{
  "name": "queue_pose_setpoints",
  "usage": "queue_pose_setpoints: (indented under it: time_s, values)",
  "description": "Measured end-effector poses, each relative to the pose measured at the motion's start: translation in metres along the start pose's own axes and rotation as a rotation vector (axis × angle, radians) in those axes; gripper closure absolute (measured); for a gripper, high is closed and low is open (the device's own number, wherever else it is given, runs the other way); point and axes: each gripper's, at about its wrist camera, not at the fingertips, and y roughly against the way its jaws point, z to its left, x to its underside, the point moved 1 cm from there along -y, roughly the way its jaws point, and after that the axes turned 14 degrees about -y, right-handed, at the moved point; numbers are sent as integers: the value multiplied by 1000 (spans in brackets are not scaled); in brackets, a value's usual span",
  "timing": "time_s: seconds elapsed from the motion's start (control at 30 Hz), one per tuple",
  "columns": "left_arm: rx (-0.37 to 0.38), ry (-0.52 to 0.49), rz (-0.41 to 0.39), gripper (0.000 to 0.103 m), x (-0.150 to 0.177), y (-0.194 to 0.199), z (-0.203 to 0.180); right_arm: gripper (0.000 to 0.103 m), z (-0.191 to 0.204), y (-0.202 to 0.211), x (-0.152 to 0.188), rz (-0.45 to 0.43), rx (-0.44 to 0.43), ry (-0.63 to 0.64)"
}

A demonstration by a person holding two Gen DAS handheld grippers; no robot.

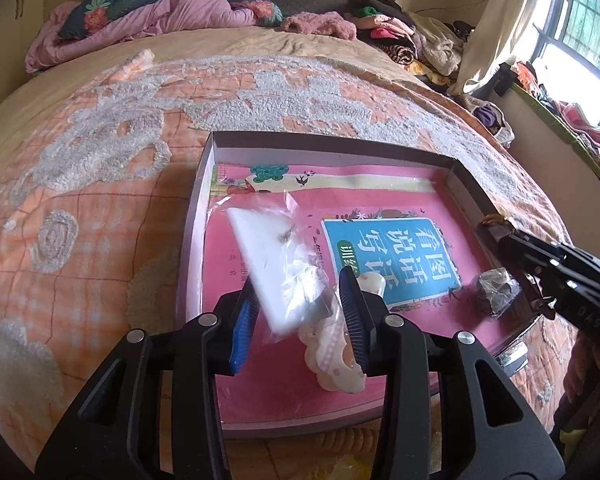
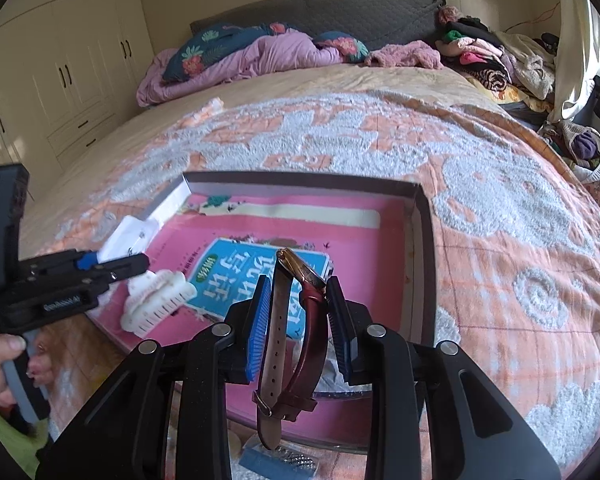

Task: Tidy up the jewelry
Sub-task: 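Carry the earring card into the box with the left tool while the right tool carries the watch in, then open both tools to drop the card and watch inside the box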

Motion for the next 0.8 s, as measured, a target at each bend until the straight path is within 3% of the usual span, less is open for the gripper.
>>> queue_pose_setpoints:
  time_s: [0.37, 0.8]
  values:
    - [-4, 12, -10, 56, 1, 5, 5, 72, -8, -12, 8, 25, 6, -24]
    - [-12, 38, -57, 41, 1, 26, 14, 32, -9, 14, 10, -20, -28, -75]
